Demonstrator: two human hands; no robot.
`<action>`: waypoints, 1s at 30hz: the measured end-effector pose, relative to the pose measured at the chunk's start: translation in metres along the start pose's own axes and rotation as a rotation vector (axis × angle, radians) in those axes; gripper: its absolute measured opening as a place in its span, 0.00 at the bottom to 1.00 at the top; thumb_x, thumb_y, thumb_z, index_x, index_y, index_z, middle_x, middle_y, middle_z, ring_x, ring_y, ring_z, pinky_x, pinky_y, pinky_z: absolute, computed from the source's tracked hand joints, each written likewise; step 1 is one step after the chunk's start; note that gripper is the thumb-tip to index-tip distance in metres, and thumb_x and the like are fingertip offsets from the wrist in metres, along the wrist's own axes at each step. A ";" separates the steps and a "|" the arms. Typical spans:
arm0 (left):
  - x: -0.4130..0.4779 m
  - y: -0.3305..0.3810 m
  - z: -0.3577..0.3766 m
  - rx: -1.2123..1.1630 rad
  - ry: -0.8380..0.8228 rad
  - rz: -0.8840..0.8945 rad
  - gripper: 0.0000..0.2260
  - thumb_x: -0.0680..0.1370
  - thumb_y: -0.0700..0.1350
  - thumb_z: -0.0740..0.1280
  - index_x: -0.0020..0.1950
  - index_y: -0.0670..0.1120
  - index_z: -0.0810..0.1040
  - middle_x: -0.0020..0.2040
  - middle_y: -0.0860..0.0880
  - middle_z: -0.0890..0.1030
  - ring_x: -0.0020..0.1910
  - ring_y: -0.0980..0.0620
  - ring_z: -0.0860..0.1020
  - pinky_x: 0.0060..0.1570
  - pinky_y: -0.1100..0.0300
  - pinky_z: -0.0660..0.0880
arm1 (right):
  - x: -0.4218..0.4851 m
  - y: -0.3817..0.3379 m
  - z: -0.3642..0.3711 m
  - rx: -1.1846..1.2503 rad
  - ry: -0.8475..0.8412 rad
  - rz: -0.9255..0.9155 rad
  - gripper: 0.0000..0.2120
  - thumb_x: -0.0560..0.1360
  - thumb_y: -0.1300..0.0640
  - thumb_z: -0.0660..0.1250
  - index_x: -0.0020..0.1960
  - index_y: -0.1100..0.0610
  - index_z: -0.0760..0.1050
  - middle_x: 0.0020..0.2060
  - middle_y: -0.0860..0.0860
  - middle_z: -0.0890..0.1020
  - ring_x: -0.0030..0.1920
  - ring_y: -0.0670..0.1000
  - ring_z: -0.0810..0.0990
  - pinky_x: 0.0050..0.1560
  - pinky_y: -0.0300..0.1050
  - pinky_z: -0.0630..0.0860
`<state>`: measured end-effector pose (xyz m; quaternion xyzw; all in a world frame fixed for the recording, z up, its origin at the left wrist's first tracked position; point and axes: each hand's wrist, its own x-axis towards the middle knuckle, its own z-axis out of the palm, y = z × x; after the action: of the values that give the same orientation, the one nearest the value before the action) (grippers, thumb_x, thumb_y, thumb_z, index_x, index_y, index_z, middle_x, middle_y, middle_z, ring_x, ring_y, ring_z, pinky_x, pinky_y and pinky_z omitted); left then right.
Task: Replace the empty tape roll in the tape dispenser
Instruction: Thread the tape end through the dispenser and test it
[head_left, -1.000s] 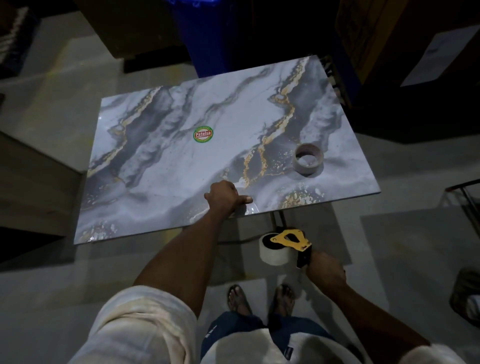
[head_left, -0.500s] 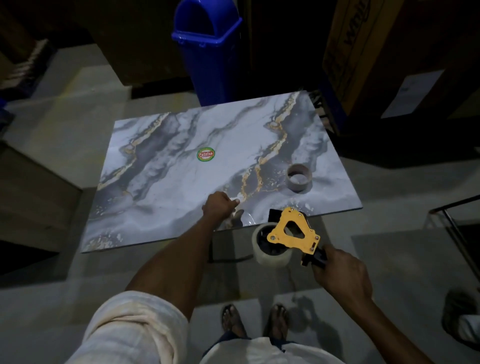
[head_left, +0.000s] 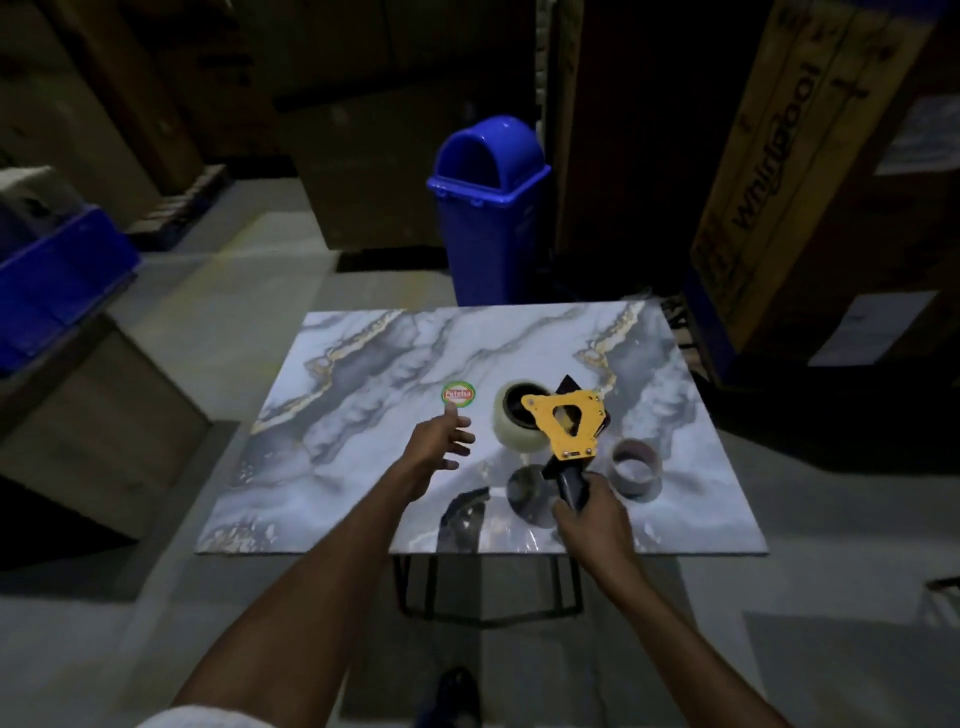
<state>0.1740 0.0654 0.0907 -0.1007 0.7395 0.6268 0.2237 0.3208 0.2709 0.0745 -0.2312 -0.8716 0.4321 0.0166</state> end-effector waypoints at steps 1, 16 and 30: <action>0.005 0.004 -0.004 -0.043 -0.001 0.006 0.23 0.84 0.61 0.58 0.60 0.43 0.81 0.49 0.44 0.84 0.44 0.48 0.80 0.43 0.55 0.74 | 0.010 -0.010 0.011 0.012 0.012 -0.012 0.22 0.73 0.52 0.71 0.63 0.59 0.72 0.54 0.59 0.81 0.53 0.63 0.81 0.48 0.49 0.75; 0.102 0.022 -0.040 -0.528 -0.196 -0.188 0.42 0.77 0.73 0.58 0.60 0.33 0.80 0.52 0.34 0.85 0.60 0.36 0.82 0.64 0.44 0.77 | 0.080 -0.104 0.094 -0.304 0.305 -0.257 0.22 0.67 0.65 0.78 0.59 0.57 0.76 0.50 0.55 0.79 0.52 0.57 0.77 0.45 0.48 0.78; 0.140 0.034 -0.055 -0.564 0.040 -0.196 0.33 0.79 0.69 0.61 0.50 0.37 0.82 0.44 0.39 0.82 0.43 0.43 0.80 0.47 0.51 0.79 | 0.142 -0.101 0.106 -0.135 0.046 -0.310 0.20 0.70 0.63 0.76 0.59 0.59 0.75 0.53 0.56 0.76 0.53 0.58 0.76 0.47 0.47 0.71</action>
<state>0.0248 0.0367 0.0634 -0.2420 0.5273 0.7808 0.2318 0.1303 0.1988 0.0605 -0.1043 -0.9232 0.3593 0.0874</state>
